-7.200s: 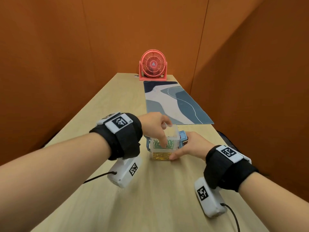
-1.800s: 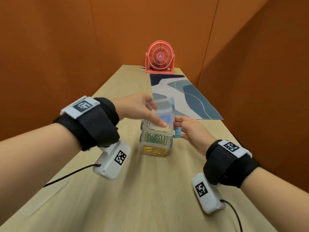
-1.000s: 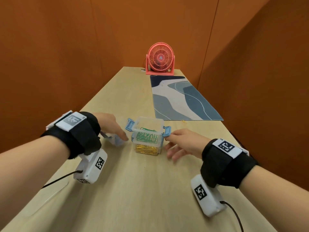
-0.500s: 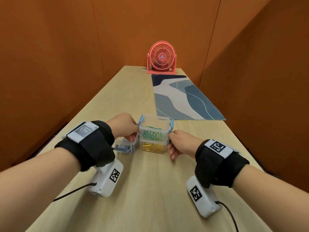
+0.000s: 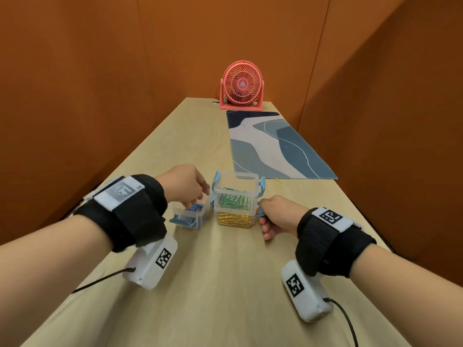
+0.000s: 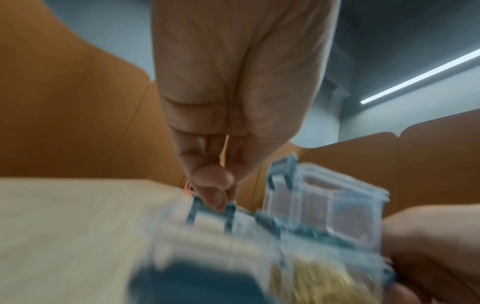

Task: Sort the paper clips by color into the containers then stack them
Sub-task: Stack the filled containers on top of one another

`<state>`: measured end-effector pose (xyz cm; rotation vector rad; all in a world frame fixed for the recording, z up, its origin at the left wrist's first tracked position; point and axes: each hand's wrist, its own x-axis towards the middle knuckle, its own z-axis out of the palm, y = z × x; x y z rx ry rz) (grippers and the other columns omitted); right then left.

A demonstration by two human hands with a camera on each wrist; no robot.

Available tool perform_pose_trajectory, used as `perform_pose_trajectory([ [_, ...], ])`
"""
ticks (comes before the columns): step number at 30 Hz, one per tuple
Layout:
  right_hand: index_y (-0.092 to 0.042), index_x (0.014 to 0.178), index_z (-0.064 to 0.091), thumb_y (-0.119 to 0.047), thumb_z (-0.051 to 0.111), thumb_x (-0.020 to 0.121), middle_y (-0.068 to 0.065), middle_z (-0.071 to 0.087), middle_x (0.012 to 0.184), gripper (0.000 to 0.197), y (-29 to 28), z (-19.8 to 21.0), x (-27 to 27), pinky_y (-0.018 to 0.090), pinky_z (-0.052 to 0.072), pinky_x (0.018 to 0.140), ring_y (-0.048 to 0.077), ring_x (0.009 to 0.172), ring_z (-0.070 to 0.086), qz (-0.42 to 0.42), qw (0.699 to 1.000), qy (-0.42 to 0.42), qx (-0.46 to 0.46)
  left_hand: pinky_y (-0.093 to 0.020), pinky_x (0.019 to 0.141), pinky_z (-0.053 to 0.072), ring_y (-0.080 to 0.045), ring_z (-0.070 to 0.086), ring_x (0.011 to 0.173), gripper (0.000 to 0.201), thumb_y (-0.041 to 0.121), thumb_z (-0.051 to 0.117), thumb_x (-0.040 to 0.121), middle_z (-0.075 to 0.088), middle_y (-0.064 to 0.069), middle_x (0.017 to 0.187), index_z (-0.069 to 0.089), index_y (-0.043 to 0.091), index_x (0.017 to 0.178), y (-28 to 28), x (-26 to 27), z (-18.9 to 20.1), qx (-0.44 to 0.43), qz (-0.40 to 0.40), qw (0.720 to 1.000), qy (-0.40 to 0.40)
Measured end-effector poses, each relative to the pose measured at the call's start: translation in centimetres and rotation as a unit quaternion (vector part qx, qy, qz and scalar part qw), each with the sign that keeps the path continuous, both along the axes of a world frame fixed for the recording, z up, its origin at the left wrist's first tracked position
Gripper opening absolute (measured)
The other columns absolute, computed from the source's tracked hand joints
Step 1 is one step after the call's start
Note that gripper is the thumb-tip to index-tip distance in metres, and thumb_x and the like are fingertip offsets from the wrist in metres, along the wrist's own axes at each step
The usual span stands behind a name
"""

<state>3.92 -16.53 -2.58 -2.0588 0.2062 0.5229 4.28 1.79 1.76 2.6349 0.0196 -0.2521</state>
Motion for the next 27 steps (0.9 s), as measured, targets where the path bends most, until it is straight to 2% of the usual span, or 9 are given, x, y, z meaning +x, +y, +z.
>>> perform_pose_trajectory([
  [1, -0.003, 0.069, 0.042, -0.018, 0.024, 0.100, 0.007, 0.046, 0.047, 0.039, -0.2, 0.0, 0.1, 0.016, 0.042, 0.030, 0.010, 0.021, 0.043, 0.000, 1.000, 0.001, 0.003, -0.018, 0.056, 0.045, -0.012, 0.056, 0.068, 0.028, 0.006, 0.046, 0.092, 0.064, -0.003, 0.104, 0.061, 0.012, 0.115, 0.2, 0.0, 0.8, 0.008, -0.009, 1.000, -0.018],
  [3, -0.003, 0.067, 0.043, -0.018, 0.025, 0.100, 0.004, 0.046, 0.038, 0.042, -0.5, 0.0, 0.1, 0.016, 0.044, 0.031, 0.010, 0.021, 0.044, 0.003, 1.000, 0.001, -0.001, -0.021, 0.075, 0.043, -0.013, 0.056, 0.092, 0.037, 0.013, 0.055, 0.089, 0.057, 0.000, 0.122, 0.053, 0.017, 0.126, 0.2, 0.1, 2.7, 0.010, -0.058, 0.997, -0.058],
  [5, -0.003, 0.066, 0.044, -0.018, 0.025, 0.100, 0.006, 0.045, 0.042, 0.042, -0.5, 0.1, 0.2, 0.017, 0.045, 0.032, 0.010, 0.022, 0.044, 0.009, 1.000, -0.003, -0.014, -0.024, 0.092, 0.038, -0.013, 0.047, 0.118, 0.061, 0.026, 0.069, 0.081, 0.047, 0.004, 0.136, 0.042, 0.021, 0.136, -0.7, -0.1, 3.7, 0.009, -0.137, 0.989, -0.047],
  [7, -0.003, 0.066, 0.045, -0.018, 0.026, 0.100, 0.008, 0.046, 0.049, 0.042, -0.5, 0.4, 0.2, 0.017, 0.044, 0.032, 0.010, 0.022, 0.044, 0.019, 0.999, -0.003, -0.032, -0.026, 0.102, 0.033, -0.014, 0.039, 0.130, 0.086, 0.038, 0.077, 0.070, 0.040, 0.006, 0.144, 0.032, 0.021, 0.142, -2.2, 0.0, 3.4, 0.056, -0.189, 0.980, -0.009],
  [10, -0.002, 0.071, 0.048, -0.019, 0.028, 0.100, 0.008, 0.049, 0.056, 0.039, -0.9, 0.7, 0.4, 0.018, 0.045, 0.035, 0.012, 0.030, 0.048, 0.040, 0.997, -0.008, -0.070, -0.023, 0.091, 0.041, -0.015, 0.050, 0.116, 0.085, 0.035, 0.081, 0.067, 0.051, 0.004, 0.133, 0.038, 0.018, 0.138, -3.5, 1.3, 1.9, 0.099, -0.205, 0.974, -0.011],
  [14, -0.002, 0.091, 0.058, -0.015, 0.036, 0.097, 0.005, 0.058, 0.067, 0.026, -2.8, 1.4, 2.3, 0.020, 0.047, 0.048, 0.014, 0.053, 0.053, 0.055, 0.988, -0.066, -0.129, -0.021, 0.076, 0.047, -0.014, 0.057, 0.101, 0.071, 0.029, 0.081, 0.067, 0.059, 0.004, 0.119, 0.048, 0.018, 0.130, -3.1, 2.3, 3.2, 0.012, -0.176, 0.984, -0.023],
  [17, -0.002, 0.107, 0.065, -0.014, 0.043, 0.095, 0.014, 0.067, 0.099, 0.027, -4.5, 1.5, 5.1, 0.031, 0.050, 0.075, 0.024, 0.085, 0.061, 0.026, 0.956, -0.183, -0.229, -0.018, 0.073, 0.050, -0.014, 0.059, 0.098, 0.068, 0.029, 0.081, 0.067, 0.059, 0.003, 0.117, 0.051, 0.018, 0.127, -2.7, 3.0, 5.0, -0.027, -0.154, 0.987, -0.038],
  [20, -0.007, 0.123, 0.060, -0.005, 0.038, 0.096, 0.014, 0.059, 0.128, 0.035, -5.2, 1.1, 7.2, 0.035, 0.042, 0.099, 0.031, 0.117, 0.053, 0.050, 0.918, -0.225, -0.322, -0.017, 0.068, 0.048, -0.015, 0.058, 0.096, 0.070, 0.029, 0.081, 0.068, 0.059, 0.002, 0.118, 0.048, 0.017, 0.129, -2.5, 3.8, 5.5, -0.001, -0.137, 0.990, -0.046],
  [27, -0.004, 0.128, 0.052, -0.011, 0.037, 0.097, 0.016, 0.056, 0.129, 0.035, -5.0, -0.2, 9.2, 0.032, 0.040, 0.097, 0.032, 0.118, 0.052, 0.204, 0.855, -0.170, -0.445, -0.026, 0.079, 0.048, -0.019, 0.059, 0.101, 0.071, 0.032, 0.081, 0.067, 0.060, 0.001, 0.119, 0.050, 0.017, 0.129, -2.4, 5.0, 4.3, 0.017, -0.114, 0.993, -0.038],
])
